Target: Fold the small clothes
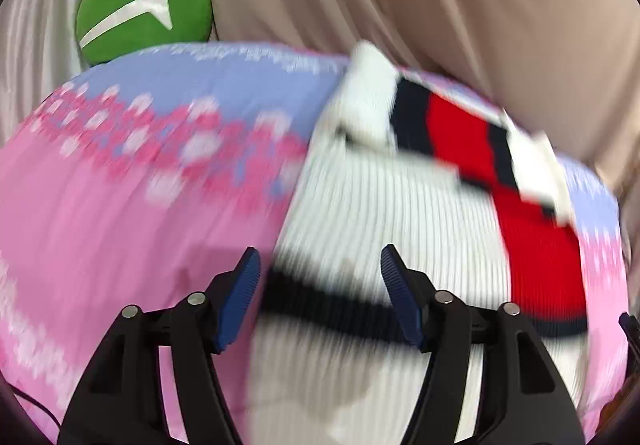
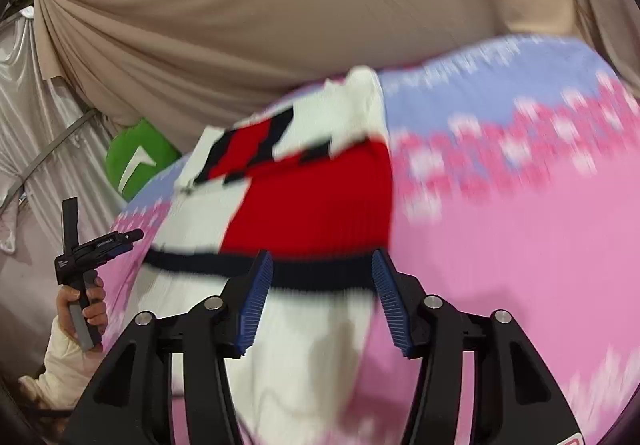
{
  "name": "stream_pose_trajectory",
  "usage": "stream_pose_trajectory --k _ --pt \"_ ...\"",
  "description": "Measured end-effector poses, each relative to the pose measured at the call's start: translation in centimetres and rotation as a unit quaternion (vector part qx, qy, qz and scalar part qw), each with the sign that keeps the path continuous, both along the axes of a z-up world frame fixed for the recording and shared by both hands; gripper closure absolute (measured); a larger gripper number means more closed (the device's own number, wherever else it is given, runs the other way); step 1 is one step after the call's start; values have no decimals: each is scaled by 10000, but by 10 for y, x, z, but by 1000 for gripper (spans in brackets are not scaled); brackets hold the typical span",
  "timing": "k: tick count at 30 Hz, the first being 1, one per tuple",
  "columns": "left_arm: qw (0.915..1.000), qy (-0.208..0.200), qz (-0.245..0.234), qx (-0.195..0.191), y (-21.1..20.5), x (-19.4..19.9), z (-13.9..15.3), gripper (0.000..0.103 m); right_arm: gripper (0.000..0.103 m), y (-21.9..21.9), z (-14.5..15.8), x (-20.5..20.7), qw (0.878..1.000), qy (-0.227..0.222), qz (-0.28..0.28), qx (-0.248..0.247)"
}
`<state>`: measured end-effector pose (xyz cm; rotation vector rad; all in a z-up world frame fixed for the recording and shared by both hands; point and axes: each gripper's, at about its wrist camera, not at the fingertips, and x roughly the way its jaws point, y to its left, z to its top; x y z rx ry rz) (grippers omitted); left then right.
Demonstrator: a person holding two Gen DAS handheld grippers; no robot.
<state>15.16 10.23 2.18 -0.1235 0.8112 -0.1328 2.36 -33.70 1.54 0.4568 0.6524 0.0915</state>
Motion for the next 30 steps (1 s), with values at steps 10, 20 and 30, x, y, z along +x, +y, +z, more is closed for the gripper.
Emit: stream_pose_trajectory --k 10,20,30 --pt "9953 601 -108 -749 32 -98 -44 34 46 45 -68 -89 9929 558 -192 1033" --pt "9856 718 -260 -1507 22 -78 -46 90 91 80 -67 -28 9933 626 -317 915" --pt "9890 -555 -666 -1203 32 -184 42 93 94 89 21 -127 9925 -1047 -304 546"
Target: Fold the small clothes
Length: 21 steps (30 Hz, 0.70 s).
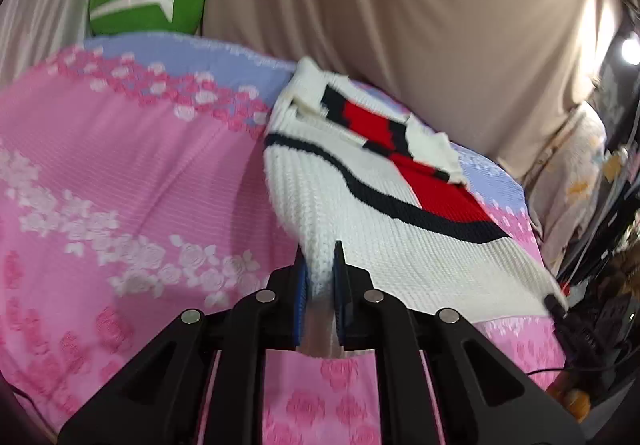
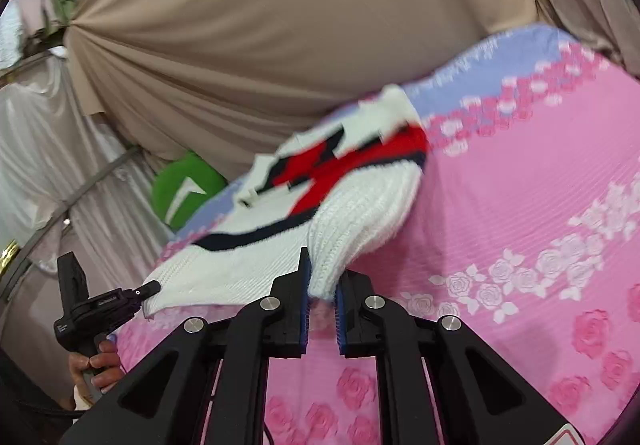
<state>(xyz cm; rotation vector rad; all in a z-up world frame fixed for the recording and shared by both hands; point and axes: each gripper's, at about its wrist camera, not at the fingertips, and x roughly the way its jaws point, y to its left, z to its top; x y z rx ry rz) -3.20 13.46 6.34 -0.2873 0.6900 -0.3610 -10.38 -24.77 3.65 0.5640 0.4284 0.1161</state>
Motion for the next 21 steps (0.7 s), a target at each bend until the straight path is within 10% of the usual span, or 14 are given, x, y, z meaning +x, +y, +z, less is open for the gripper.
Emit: stream_pose_trajectory --k 11,16,21 --pt "9940 -1026 -310 -228 27 -127 77 93 94 23 75 -125 9879 -1365 241 -696" --pt "9880 -1525 -198 -111 8 -79 103 92 94 -5 101 -66 9836 -1752 253 -335" --pt "9922 -1106 251 515 -23 56 69 91 93 -43 75 55 9944 -1028 105 228"
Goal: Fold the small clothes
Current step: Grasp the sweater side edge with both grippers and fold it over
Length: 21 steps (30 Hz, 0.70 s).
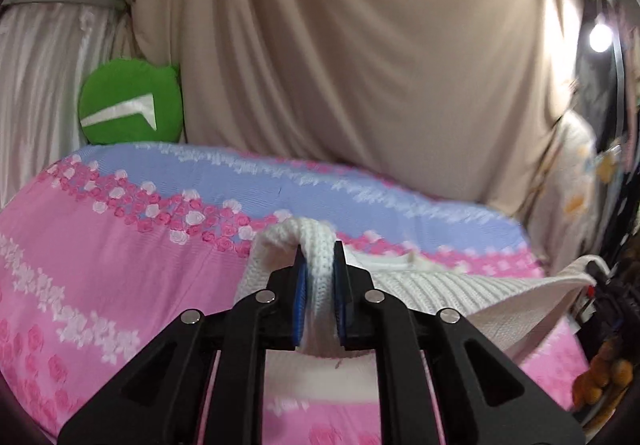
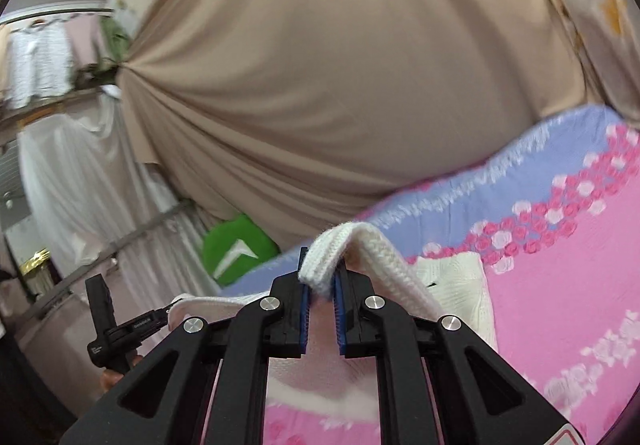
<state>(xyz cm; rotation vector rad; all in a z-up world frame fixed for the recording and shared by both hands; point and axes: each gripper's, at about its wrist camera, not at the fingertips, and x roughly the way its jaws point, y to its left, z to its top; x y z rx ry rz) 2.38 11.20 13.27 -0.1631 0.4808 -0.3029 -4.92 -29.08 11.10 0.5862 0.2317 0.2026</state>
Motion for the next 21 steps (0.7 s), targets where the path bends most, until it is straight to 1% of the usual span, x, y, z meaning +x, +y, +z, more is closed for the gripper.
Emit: stream_pose_trajectory --k 1,2,3,4,5,6,7,8,9,10,11,12,13,15,16,17,18,21 --pt "9998 110 161 96 -6 24 -13 90 93 -9 -16 31 9997 195 -60 153" --pt "9991 266 238 219 -16 54 -29 89 92 -14 -33 58 9987 418 76 269" --pt "9980 430 282 371 -25 80 -46 87 91 -18 -46 77 9976 610 67 307" --pt "9969 531 383 444 -29 98 -60 83 88 -19 -61 96 9963 820 -103 246" --pt "9948 689 511 554 -36 120 -78 83 86 -21 -76 115 9936 1078 -316 87" --pt "9924 820 656 648 -37 133 -91 83 86 -22 -84 124 9916 1203 -485 -11" --pt "9900 946 829 641 -35 143 -100 82 86 -23 -87 125 9910 1180 -624 -58" --pt "9900 970 886 506 -28 144 -104 80 86 -25 -85 117 9934 923 -686 -17" --pt "9916 923 858 282 -19 141 -103 72 84 -27 -81 106 9945 721 -759 -3" --pt "9928 855 836 39 -8 133 -101 53 79 -29 -78 93 9940 628 -890 -26" --pt "9932 829 809 -79 0 123 -98 45 68 -31 -80 83 9934 673 -930 -40" --pt "9937 798 766 -173 8 112 -95 36 65 -32 -83 75 9927 795 -905 -70" --pt "9942 773 716 -200 12 102 -93 36 65 -32 -88 67 9920 945 -830 -117" --pt "9948 820 598 -76 20 79 -95 34 64 -28 -105 46 9880 1338 -730 -233" --pt "9936 964 586 20 24 69 -101 33 64 -27 -115 37 9853 1529 -726 -245" --pt "9926 1077 553 21 27 63 -107 33 61 -25 -129 25 9812 1767 -754 -192" --pt "9915 1204 491 -12 30 56 -114 33 57 -24 -138 17 9784 1913 -780 -113" --pt "9860 1623 385 -74 35 44 -136 33 52 -20 -157 2 9732 2205 -639 123"
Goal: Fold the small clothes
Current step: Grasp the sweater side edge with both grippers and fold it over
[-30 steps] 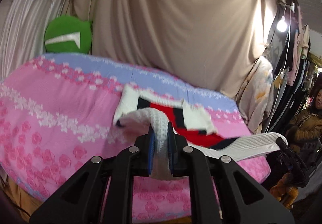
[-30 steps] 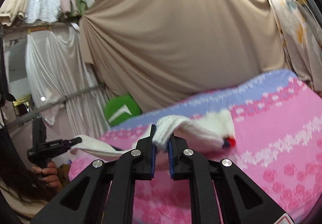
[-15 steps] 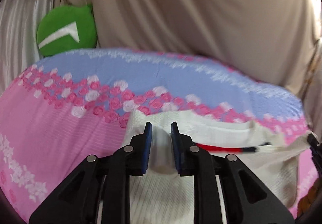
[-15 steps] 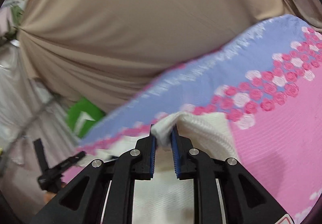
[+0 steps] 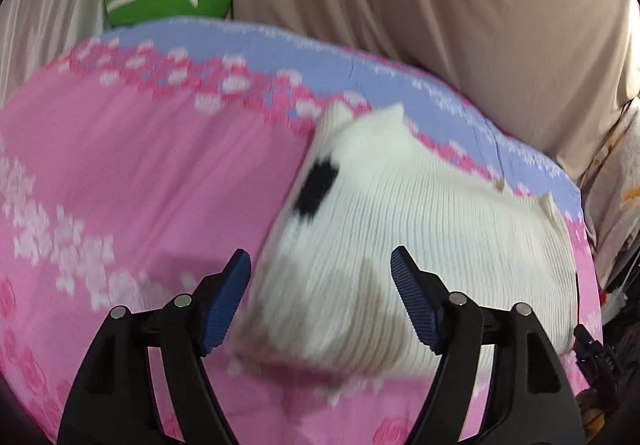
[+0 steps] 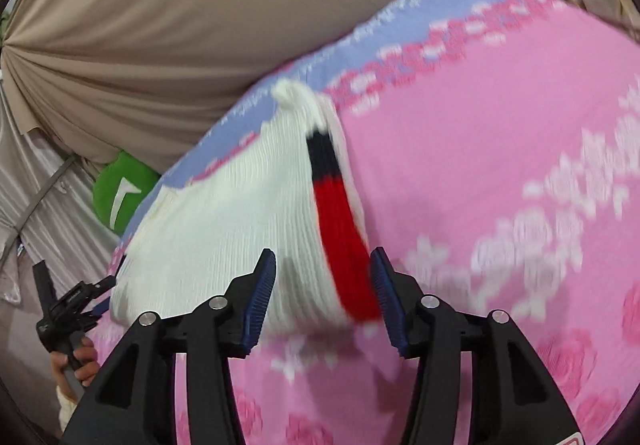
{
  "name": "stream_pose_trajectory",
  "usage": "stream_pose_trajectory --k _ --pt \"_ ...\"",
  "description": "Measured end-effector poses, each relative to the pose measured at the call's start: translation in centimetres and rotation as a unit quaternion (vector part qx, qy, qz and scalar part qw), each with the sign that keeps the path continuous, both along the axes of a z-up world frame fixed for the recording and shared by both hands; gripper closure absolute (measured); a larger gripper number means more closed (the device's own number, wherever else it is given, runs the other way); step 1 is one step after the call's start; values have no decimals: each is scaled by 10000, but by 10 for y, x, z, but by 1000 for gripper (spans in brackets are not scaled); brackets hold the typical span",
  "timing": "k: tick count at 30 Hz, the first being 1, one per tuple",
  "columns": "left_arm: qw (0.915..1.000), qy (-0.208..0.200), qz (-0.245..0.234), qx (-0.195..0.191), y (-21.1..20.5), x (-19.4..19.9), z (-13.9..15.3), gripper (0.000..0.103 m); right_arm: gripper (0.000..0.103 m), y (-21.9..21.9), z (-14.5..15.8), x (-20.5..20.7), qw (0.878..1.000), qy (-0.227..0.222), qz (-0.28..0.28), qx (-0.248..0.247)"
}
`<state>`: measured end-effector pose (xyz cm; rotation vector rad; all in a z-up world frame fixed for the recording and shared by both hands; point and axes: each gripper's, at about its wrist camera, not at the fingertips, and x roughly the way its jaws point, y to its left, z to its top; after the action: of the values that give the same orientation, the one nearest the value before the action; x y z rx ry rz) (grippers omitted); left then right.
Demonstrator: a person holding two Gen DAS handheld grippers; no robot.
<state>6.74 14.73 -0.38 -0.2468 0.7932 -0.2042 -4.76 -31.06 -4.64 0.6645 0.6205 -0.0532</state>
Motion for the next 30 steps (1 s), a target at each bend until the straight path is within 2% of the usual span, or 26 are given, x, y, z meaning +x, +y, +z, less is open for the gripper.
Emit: stream_pose_trajectory --k 4,5,6,7,8,9,10,13,16,20,21,22,23,24,27,28,30 --pt "9993 338 52 150 -4 1 -20 34 48 12 3 1 9995 88 45 -311" --pt "9989 432 70 162 -5 4 -22 37 48 14 4 4 9993 89 23 -374" --pt "9986 493 99 140 -5 4 -24 47 51 16 4 7 9990 122 15 -426" --pt "9987 499 94 103 -5 4 -23 60 57 17 4 9 9987 164 5 -489" --pt "9987 490 57 83 -4 3 -22 72 84 17 4 10 9981 202 -18 -585" --pt "9988 492 -1 13 -3 0 -19 82 92 18 6 10 9979 193 -4 -617" --pt "9989 468 -29 -48 -1 -3 -16 89 92 17 8 5 9984 85 0 -560" --pt "9995 322 -37 -20 7 -19 -4 91 94 16 28 -16 9976 -276 -53 -628" --pt "9994 352 -13 -33 19 -30 -4 91 94 11 36 -38 9966 -309 -110 -752" --pt "9977 637 -21 217 20 -34 -36 91 94 0 -2 -34 9969 413 -87 -667" --pt "9981 538 -5 301 17 -37 -35 89 93 0 -10 -31 9963 535 -106 -667" --pt "9981 480 8 387 15 -40 -29 85 92 1 -7 -33 9962 484 -137 -708" --pt "9984 434 14 376 15 -42 -22 83 86 3 2 -35 9955 408 -177 -832" --pt "9988 323 41 360 15 -46 -12 77 83 6 13 -38 9941 313 -307 -993" --pt "9986 -419 82 318 14 -53 32 38 78 11 49 -36 9896 -50 -389 -1381" --pt "9979 -568 87 291 12 -51 41 36 74 11 59 -30 9891 -184 -378 -1412" --pt "9967 -767 -25 262 1 -31 62 36 59 10 76 -12 9879 -429 -280 -1466"
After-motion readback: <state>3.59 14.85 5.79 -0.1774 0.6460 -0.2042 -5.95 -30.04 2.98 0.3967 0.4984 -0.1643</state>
